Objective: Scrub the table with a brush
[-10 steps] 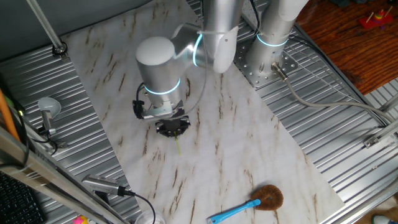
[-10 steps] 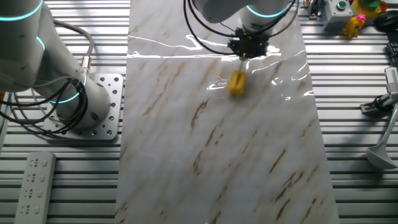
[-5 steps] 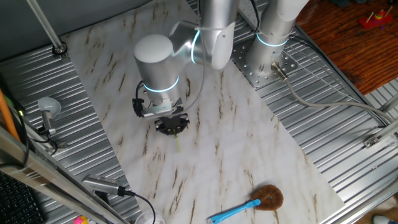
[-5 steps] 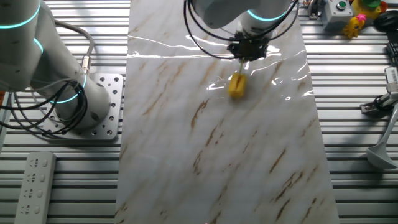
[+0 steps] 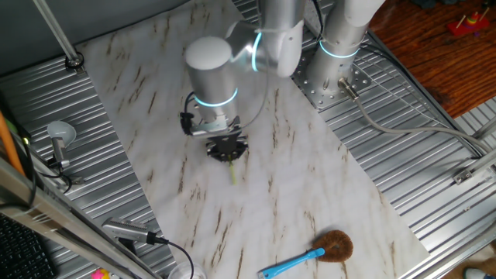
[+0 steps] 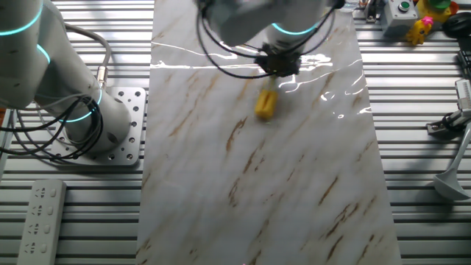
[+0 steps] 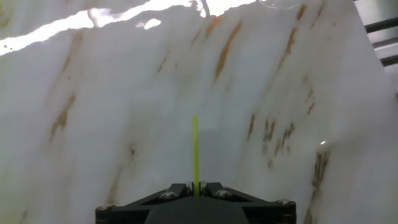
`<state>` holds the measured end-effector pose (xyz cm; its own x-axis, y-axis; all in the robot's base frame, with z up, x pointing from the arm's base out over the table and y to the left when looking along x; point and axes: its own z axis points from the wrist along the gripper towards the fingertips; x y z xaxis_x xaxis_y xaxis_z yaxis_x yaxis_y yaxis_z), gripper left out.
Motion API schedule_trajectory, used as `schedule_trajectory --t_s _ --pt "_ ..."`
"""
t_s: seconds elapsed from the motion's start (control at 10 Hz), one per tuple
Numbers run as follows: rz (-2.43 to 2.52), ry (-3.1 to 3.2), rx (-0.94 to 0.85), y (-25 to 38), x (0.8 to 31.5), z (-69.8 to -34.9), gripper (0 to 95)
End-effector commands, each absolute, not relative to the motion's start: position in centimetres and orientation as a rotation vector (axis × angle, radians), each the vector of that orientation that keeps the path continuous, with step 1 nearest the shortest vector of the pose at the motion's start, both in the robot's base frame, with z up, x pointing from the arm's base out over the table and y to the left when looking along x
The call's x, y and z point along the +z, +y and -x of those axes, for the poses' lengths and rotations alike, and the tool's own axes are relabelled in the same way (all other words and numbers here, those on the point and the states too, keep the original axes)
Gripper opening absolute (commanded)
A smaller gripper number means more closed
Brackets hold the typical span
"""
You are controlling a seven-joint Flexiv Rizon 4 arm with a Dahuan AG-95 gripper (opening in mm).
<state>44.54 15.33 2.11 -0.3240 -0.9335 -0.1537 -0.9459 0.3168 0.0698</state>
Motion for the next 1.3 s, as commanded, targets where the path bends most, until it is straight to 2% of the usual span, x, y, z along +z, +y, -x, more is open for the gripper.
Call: schedule_trajectory --t_s 0.1,1.3 --pt "1.733 2.523 0.240 16.1 3.2 -43.9 0.0" --pt "1.753 2.498 0.201 17.2 2.2 -44.7 0.0"
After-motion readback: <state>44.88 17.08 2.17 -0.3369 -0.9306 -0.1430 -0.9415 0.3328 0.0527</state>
